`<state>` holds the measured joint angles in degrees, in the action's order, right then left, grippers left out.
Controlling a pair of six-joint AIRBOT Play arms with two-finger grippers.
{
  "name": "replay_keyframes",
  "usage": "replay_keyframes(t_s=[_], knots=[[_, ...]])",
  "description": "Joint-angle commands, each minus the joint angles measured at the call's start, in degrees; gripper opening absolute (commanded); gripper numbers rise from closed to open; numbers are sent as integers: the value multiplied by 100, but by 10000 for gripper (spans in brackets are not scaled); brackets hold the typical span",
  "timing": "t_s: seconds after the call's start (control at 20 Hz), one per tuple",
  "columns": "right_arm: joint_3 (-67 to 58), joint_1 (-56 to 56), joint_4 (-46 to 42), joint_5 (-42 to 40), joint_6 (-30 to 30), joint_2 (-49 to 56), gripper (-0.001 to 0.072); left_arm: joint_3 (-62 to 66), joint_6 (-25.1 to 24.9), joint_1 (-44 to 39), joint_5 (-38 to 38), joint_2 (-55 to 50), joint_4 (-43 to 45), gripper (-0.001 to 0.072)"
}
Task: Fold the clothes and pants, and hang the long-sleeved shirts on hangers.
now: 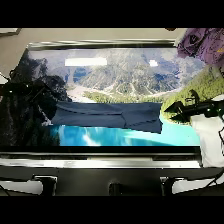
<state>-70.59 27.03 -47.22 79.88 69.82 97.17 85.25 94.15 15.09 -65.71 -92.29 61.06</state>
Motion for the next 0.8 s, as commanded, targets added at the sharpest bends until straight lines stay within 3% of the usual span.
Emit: replay_keyframes(t_s=[0.0,0.25,0.35,0.4,0.45,0.5,0.65,0.75], knots=[[179,-55,529,-164,-420,407,692,11,48,7,-57,13,7,606],[179,-658,573,-584,-468,636,690,11,48,4,-92,13,4,606],[179,-940,704,-643,-468,634,654,13,46,2,-94,15,-15,606],[177,-1082,767,-634,-468,632,581,11,46,-7,-92,13,-33,606],[173,-1209,767,-640,-459,614,457,11,46,-28,-92,13,-68,606],[173,-1320,743,-649,-446,549,227,13,44,-61,-92,13,-98,606],[127,-1499,293,-916,74,-31,28,11,44,-286,-81,7,-168,606],[-94,-1508,-238,-785,754,-509,27,11,44,-562,-66,-55,-260,595]])
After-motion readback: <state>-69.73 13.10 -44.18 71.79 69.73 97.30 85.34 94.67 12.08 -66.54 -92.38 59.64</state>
